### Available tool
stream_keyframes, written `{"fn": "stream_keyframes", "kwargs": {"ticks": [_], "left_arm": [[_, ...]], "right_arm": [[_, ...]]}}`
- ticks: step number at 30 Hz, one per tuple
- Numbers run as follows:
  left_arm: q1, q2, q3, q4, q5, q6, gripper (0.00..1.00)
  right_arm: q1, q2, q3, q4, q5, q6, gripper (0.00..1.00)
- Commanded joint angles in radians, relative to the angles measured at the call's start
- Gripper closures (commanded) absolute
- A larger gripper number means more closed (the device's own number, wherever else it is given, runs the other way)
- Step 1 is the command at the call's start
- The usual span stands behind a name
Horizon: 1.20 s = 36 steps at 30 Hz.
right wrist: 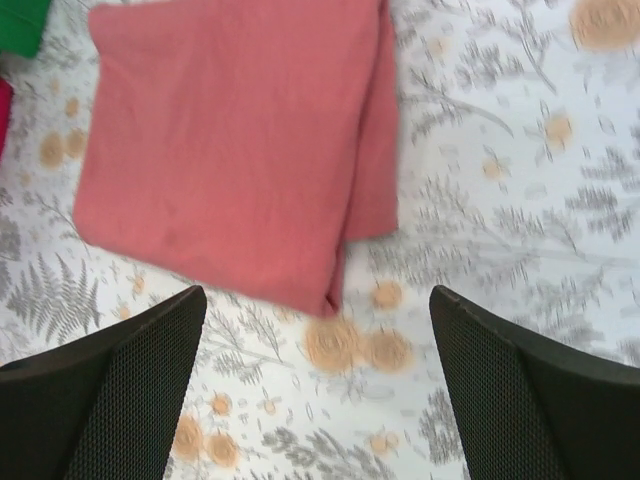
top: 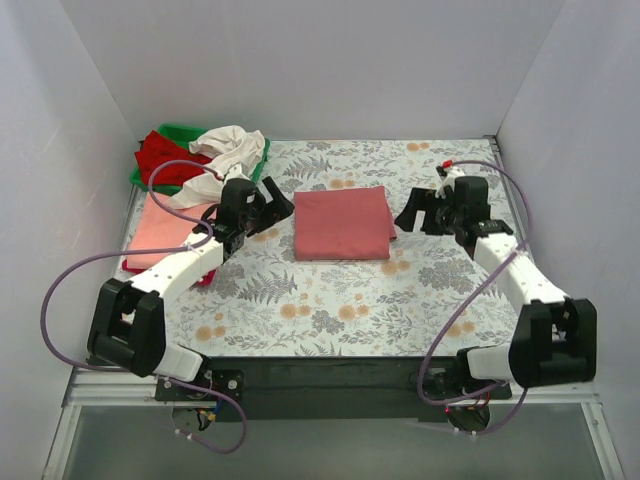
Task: Fold and stack the t-shirts
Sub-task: Fold the tshirt, then neatly place the folded tshirt to the corner
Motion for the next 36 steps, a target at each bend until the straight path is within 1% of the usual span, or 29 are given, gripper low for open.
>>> {"fn": "stream_keyframes", "kwargs": {"ticks": [1,4,7,11,15,20,22,23,24,25,26,27,31,32,35,36], "left_arm": [[-0.013,-0.066,-0.090,-0.002,0.042,-0.012,0.11],[-0.018,-0.062,-0.110,0.003,0.061,0.002,0.10],[-0.018,-0.014,-0.102,0.016,0.098,0.014,0.09],[-0.021,0.095,-0.052,0.030,0.113,0.032,0.09],[-0.027,0.234,0.048,0.032,0.104,0.055,0.09],[-0.035,0.356,0.151,0.013,0.092,0.104,0.09],[-0.046,0.417,0.213,-0.022,0.075,0.115,0.10],[-0.050,0.434,0.232,-0.032,0.075,0.121,0.12],[-0.058,0.455,0.249,-0.055,0.035,0.130,0.13],[-0.062,0.472,0.266,-0.072,0.026,0.133,0.15],[-0.066,0.512,0.314,-0.095,0.019,0.134,0.18],[-0.075,0.527,0.332,-0.132,0.019,0.137,0.19],[-0.102,0.577,0.375,-0.157,-0.019,0.141,0.29],[-0.110,0.587,0.388,-0.163,-0.048,0.143,0.32],[-0.145,0.606,0.411,-0.191,-0.111,0.155,0.44],[-0.161,0.623,0.434,-0.218,-0.153,0.158,0.52]], "right_arm": [[-0.008,-0.151,-0.162,0.138,0.107,0.040,0.02],[-0.009,-0.228,-0.261,0.147,0.167,0.071,0.02],[-0.014,-0.296,-0.328,0.153,0.192,0.083,0.02],[-0.022,-0.356,-0.371,0.150,0.186,0.077,0.02],[-0.025,-0.402,-0.394,0.150,0.132,0.068,0.02],[-0.026,-0.442,-0.398,0.114,0.092,0.052,0.02],[-0.026,-0.463,-0.402,0.107,0.083,0.048,0.02],[-0.026,-0.471,-0.402,0.101,0.086,0.043,0.02],[-0.026,-0.477,-0.402,0.097,0.091,0.040,0.02],[-0.028,-0.494,-0.400,0.089,0.094,0.040,0.02],[-0.028,-0.500,-0.395,0.080,0.095,0.040,0.02],[-0.028,-0.508,-0.392,0.060,0.097,0.038,0.02],[-0.028,-0.561,-0.392,0.044,0.094,0.034,0.02],[-0.029,-0.568,-0.395,0.044,0.098,0.032,0.02],[-0.029,-0.591,-0.403,0.044,0.137,0.026,0.02],[-0.029,-0.594,-0.405,0.043,0.158,0.023,0.02]]}}
